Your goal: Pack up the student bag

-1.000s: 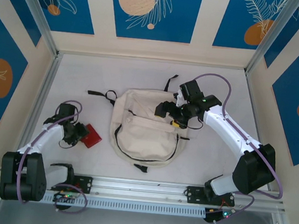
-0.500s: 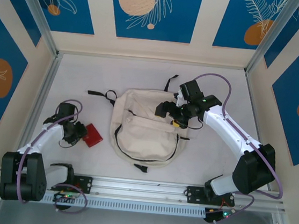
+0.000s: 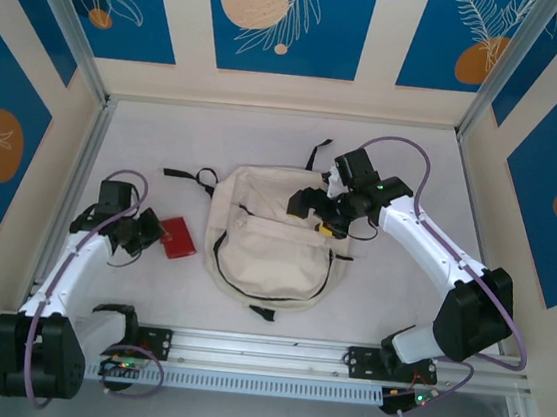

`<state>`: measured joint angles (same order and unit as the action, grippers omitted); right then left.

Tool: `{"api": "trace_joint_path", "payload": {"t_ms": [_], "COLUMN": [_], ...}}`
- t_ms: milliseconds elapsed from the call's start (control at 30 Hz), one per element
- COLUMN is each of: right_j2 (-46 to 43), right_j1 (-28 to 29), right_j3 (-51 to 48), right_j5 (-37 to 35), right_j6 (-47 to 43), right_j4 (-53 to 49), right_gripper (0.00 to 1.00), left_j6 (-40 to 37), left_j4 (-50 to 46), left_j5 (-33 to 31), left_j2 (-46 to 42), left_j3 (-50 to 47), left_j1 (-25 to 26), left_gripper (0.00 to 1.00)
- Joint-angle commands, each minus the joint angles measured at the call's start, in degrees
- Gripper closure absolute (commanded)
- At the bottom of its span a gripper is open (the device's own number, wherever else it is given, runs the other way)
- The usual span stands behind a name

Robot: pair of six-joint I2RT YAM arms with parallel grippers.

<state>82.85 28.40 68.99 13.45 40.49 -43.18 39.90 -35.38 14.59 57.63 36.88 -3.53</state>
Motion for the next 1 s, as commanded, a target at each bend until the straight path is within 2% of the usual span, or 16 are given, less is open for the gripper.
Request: {"api": "trace_joint_path", "payload": {"t_ms": [0, 233, 500, 667, 833, 967], "right_j2": [0.65, 1.60, 3.00, 3.98, 6.38, 7.74], "right_j1": [0.86, 2.51, 7.59, 9.21, 9.96, 10.28], "right_j3": [0.02, 0.26, 2.23, 2.05, 1.34, 1.28], "right_j5": [4.04, 9.57, 15.40, 16.76, 19.59, 19.50], "right_j6": [0.64, 2.44, 3.57, 6.12, 9.39, 10.86], "right_j4": [1.62, 6.45, 15.97, 21.28, 25.97, 27.62], "right_gripper": [0.10, 0.10, 0.10, 0.13, 0.24, 0.45], "left_j6": [-0.96, 0.27, 3.55, 5.22, 6.47, 7.35], "left_j4": [-0.76, 2.28, 7.22, 11.34, 13.96, 15.22], "left_j5": [5.93, 15.41, 19.51, 21.45, 21.71, 21.83], "left_j2": [-1.56, -1.69, 4.27, 8.07, 11.00, 11.98], "left_j3": [4.25, 10.98, 17.96, 20.20, 21.12, 21.43], "left_j1": [-0.42, 2.08, 14.35, 18.97, 21.85, 22.90], "left_gripper": [0.98, 0.99, 1.00, 1.00, 1.00, 1.00]}}
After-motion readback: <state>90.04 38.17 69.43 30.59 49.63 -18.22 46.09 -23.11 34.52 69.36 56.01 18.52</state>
